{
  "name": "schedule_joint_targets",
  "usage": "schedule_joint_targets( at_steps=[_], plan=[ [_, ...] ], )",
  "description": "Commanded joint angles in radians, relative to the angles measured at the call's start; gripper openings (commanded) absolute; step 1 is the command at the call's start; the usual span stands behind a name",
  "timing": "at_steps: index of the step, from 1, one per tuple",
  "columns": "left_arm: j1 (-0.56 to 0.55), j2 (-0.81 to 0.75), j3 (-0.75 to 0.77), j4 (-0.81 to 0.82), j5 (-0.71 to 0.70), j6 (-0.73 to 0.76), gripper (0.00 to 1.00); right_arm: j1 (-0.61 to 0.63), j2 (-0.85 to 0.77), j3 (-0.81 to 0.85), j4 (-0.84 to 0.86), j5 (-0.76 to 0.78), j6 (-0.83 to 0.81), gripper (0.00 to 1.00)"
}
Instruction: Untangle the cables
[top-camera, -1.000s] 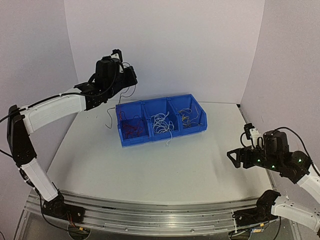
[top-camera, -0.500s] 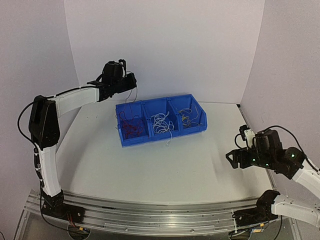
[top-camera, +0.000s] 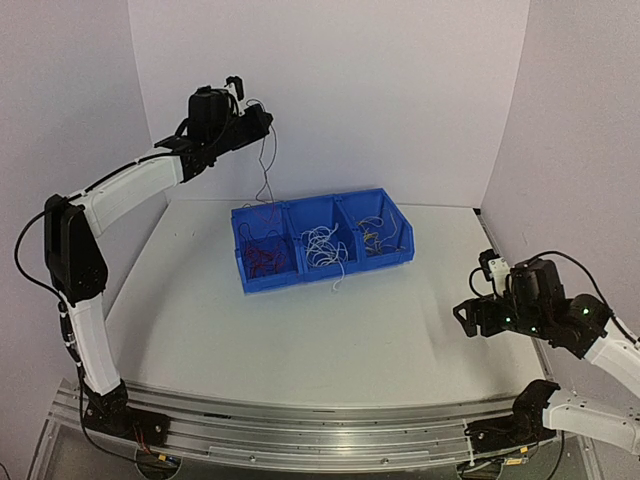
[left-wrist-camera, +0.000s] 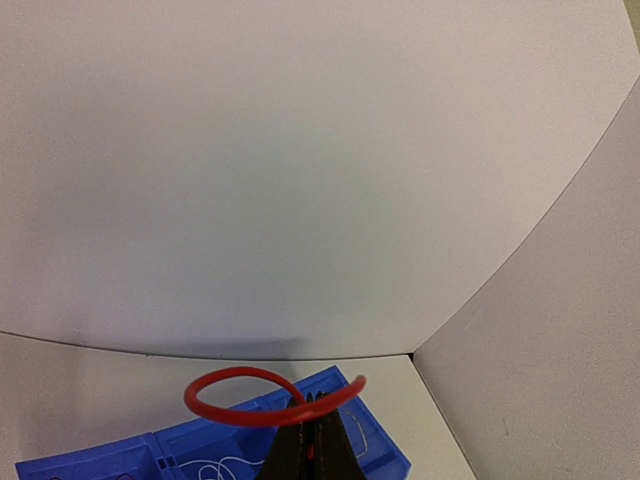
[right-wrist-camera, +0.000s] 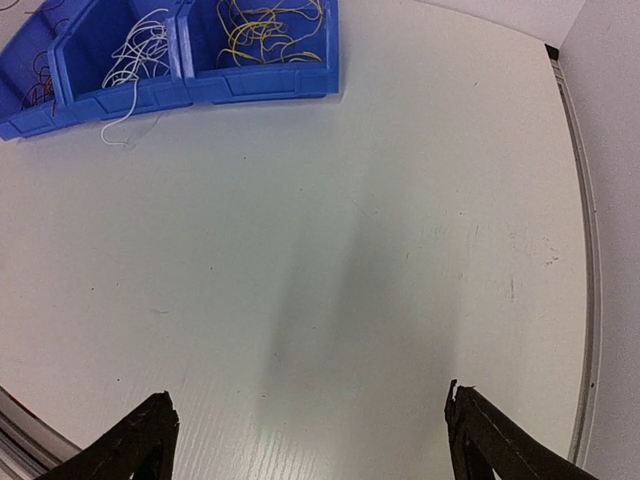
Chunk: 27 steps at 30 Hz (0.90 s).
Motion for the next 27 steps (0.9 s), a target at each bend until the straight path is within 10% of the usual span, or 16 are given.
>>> schedule_joint_targets(
  at_steps=[1,17,27],
  plan=[
    [0.001,-0.050,-0.024,0.037,0.053,-0.032,0.00,-0.001,0.008,0.027,0.003,0.021,-0.013,0.90],
    [0.002,0.008,-0.434,0.106,-0.051,-0.108,0.00,-0.001,0.008,0.019,0.001,0.024,-0.005,0.90],
    [-0.019,0.138,-0.331,-0.080,-0.043,-0.092,0.16,-0.001,0.011,0.028,0.001,0.010,0.013,0.91]
  ],
)
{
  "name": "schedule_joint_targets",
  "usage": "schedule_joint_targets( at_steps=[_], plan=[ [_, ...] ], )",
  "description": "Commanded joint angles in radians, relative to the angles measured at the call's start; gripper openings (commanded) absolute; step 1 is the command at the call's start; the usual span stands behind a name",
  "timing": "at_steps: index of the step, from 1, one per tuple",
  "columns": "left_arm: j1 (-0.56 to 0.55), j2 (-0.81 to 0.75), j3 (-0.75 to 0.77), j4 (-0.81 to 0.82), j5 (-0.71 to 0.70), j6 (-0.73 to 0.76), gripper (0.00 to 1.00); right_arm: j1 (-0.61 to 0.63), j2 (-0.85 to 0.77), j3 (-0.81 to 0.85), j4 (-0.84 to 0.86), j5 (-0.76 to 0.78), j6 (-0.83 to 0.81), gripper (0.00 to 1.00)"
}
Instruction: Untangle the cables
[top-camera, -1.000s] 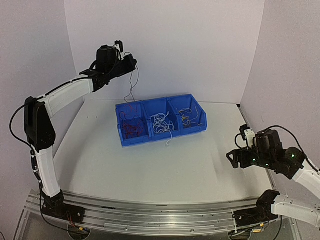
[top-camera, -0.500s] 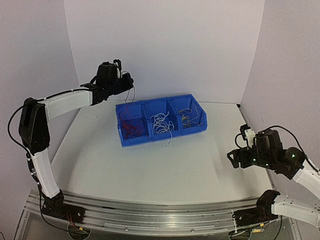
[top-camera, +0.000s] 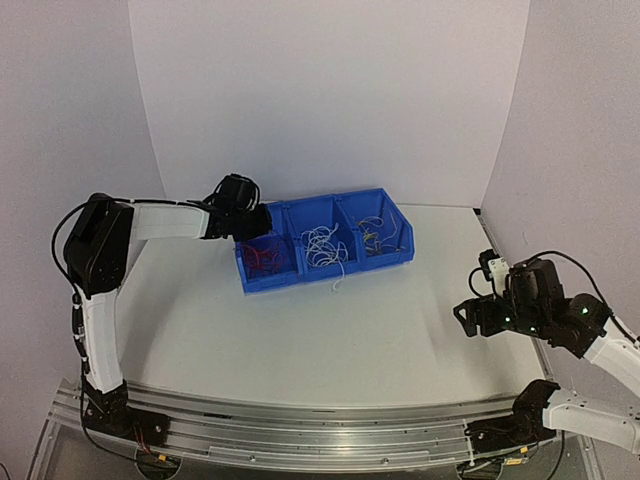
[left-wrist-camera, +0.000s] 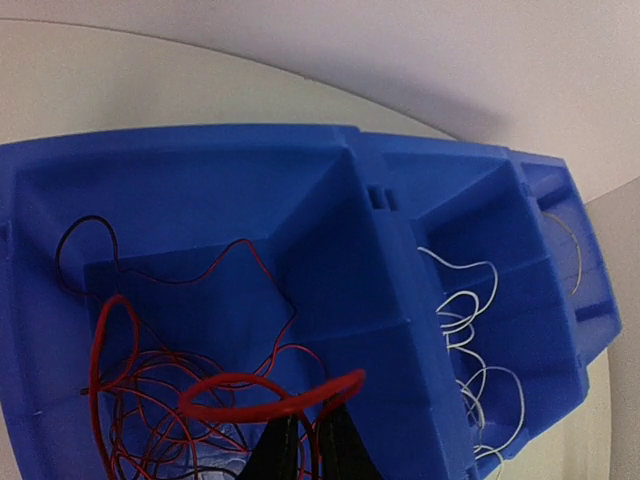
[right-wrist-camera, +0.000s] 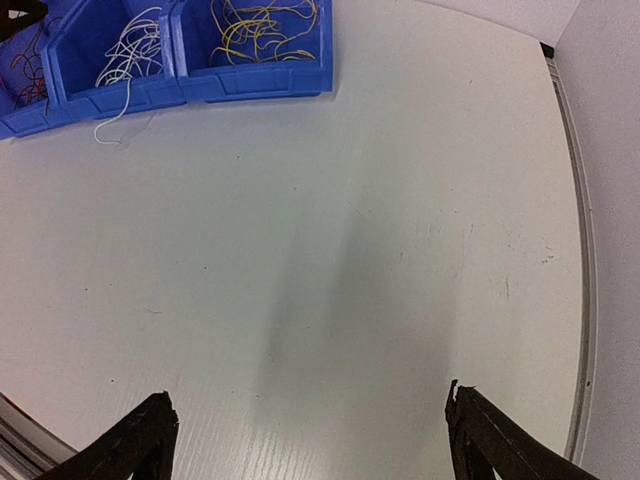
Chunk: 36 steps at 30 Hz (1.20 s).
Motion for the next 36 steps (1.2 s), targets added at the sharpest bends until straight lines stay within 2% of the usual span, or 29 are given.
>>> schedule_joint_targets(
  at_steps=[1,6,9,15,19,25,28,32,36],
  plan=[
    [-0.023,0.040,0.128,-0.107,-0.004,0.009,0.23,-0.001,0.006,0.031,0.000,-0.004,0.015,0.91],
    [-0.091,-0.009,0.171,-0.167,-0.157,0.044,0.36,-0.001,0.007,0.040,-0.001,-0.019,0.020,0.91],
    [-0.118,-0.070,0.192,-0.190,-0.205,0.052,0.52,-0.001,0.004,0.044,-0.001,-0.037,0.029,0.91],
    [-0.131,-0.142,0.289,-0.353,-0.296,0.022,0.87,-0.001,0.008,0.056,-0.002,-0.036,0.052,0.92],
    [-0.131,-0.172,0.335,-0.485,-0.350,-0.005,0.97,-0.001,0.014,0.068,-0.002,0.015,0.083,0.97],
    [-0.083,-0.345,0.143,-0.537,-0.442,-0.111,1.00,-0.002,0.042,0.072,-0.005,0.207,0.148,0.98],
    [-0.014,-0.436,-0.038,-0.518,-0.422,-0.171,1.00,-0.004,0.066,0.069,-0.005,0.292,0.158,0.98],
    [0.062,-0.522,-0.233,-0.515,-0.368,-0.247,1.00,-0.021,0.099,0.073,-0.007,0.294,0.184,0.98],
    [0.073,-0.602,-0.377,-0.525,-0.368,-0.319,1.00,-0.023,0.123,0.090,-0.013,0.296,0.175,0.98]
  ],
)
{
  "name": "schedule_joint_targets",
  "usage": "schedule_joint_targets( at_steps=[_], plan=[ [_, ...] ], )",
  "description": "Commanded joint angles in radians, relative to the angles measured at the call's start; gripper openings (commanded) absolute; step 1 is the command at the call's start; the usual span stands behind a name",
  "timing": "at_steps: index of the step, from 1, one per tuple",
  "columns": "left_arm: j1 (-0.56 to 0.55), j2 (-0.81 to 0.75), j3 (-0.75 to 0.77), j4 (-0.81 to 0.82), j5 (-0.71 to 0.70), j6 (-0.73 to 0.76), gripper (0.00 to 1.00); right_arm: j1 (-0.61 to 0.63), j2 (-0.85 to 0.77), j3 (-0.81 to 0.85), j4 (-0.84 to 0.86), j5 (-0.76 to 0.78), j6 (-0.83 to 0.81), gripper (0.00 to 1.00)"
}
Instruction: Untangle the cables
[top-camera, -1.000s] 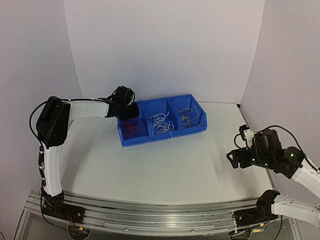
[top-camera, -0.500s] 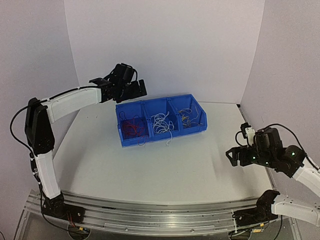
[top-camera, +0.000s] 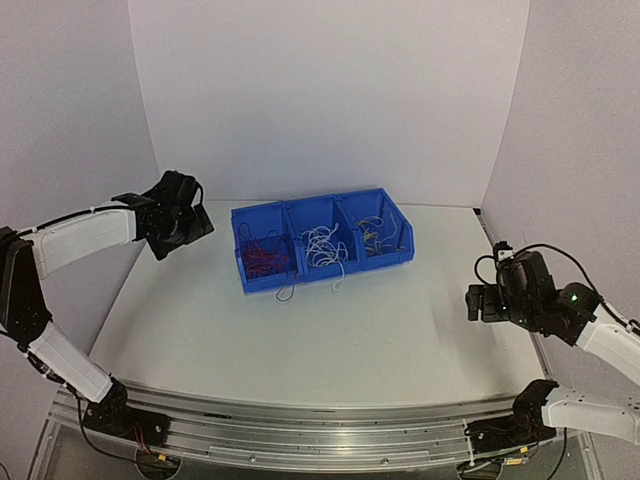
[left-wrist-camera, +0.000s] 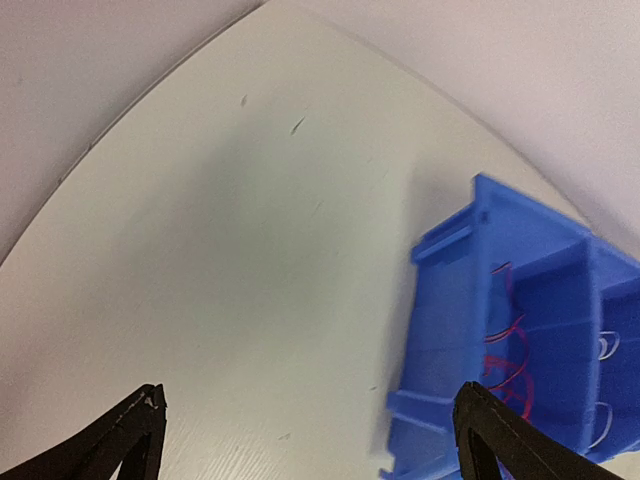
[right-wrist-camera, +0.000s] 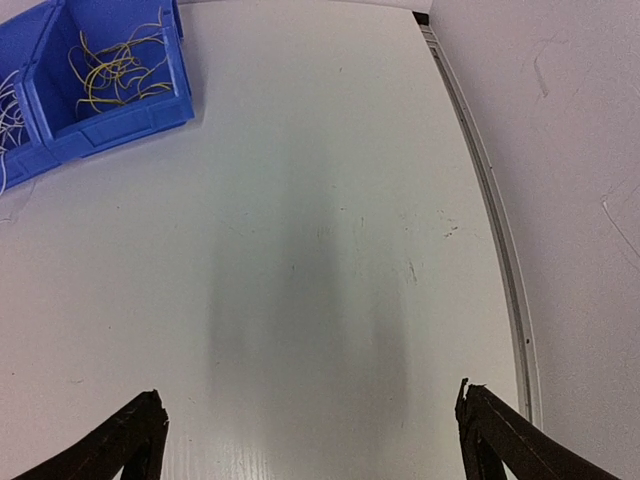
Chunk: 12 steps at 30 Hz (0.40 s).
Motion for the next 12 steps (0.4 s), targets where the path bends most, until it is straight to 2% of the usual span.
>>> schedule_joint_targets(
  at_steps=[1,7,12],
  plan=[
    [-0.004,-0.117,-0.147,-0.029,0.008,-0.121,1.00,-0.005,0.014,0.053,-0.006,0.041,0.018,0.98],
    [-0.004,-0.251,-0.280,-0.022,0.006,-0.162,1.00,-0.006,-0.004,0.052,-0.006,0.037,0.031,0.98],
    [-0.004,-0.288,-0.283,-0.042,-0.001,-0.152,1.00,-0.005,-0.024,0.036,0.001,0.084,0.042,0.98]
  ],
)
